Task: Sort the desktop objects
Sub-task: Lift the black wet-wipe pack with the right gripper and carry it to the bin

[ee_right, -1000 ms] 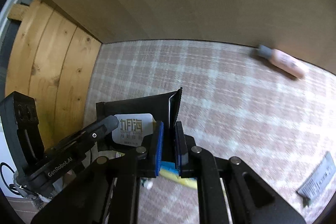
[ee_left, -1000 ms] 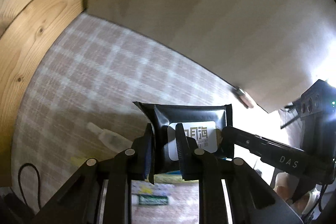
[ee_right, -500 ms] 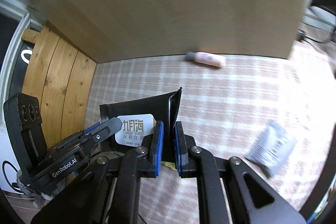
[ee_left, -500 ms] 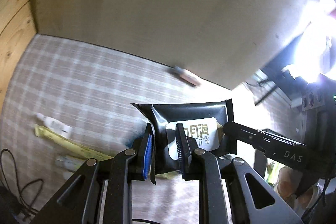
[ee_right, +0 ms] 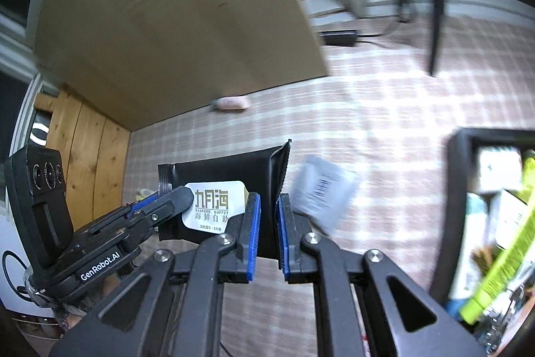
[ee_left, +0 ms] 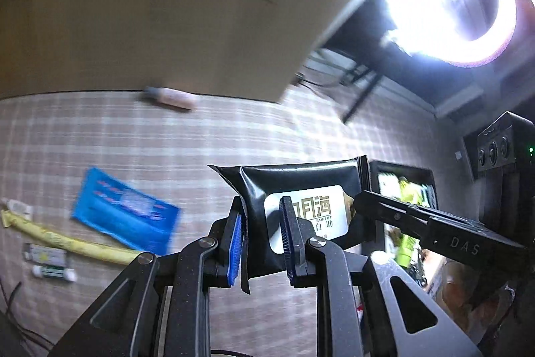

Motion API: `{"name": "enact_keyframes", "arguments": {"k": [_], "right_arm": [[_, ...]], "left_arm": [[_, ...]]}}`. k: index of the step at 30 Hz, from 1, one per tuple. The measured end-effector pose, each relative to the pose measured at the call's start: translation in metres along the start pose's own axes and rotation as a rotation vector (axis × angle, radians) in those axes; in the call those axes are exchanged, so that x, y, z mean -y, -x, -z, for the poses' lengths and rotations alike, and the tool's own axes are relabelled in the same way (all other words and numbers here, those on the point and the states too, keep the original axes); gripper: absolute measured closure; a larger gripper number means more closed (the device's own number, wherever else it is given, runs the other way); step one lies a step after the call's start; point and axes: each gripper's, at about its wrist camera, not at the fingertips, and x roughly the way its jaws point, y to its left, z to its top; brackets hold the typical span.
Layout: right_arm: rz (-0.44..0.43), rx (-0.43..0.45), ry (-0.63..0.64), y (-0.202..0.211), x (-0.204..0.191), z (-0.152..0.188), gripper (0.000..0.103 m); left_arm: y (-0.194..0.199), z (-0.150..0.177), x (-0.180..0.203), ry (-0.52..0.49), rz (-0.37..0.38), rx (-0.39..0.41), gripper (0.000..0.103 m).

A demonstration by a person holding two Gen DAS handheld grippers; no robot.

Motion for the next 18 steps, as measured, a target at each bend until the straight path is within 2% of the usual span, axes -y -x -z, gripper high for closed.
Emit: {"name": "enact_keyframes", "arguments": {"k": [7,11,18], "right_arm": [[0.048,0.057,-0.095,0.050,0.074,0.022,0.092],[0.088,0.087,-0.159,0.086,0.124,0.038,0.092],[0.162,0.147,-0.257,0.136,0.190,0.062,0.092]], "left_arm": [[-0.022,0.014,0.083,-0.129,0.053,-0.061,0.085],[-0.038,0.028,0.136,-0.220,0.091,-0.107,0.085],[-0.064,0.055,0.219,-0.366,0.133,-0.180,0.085]]}}
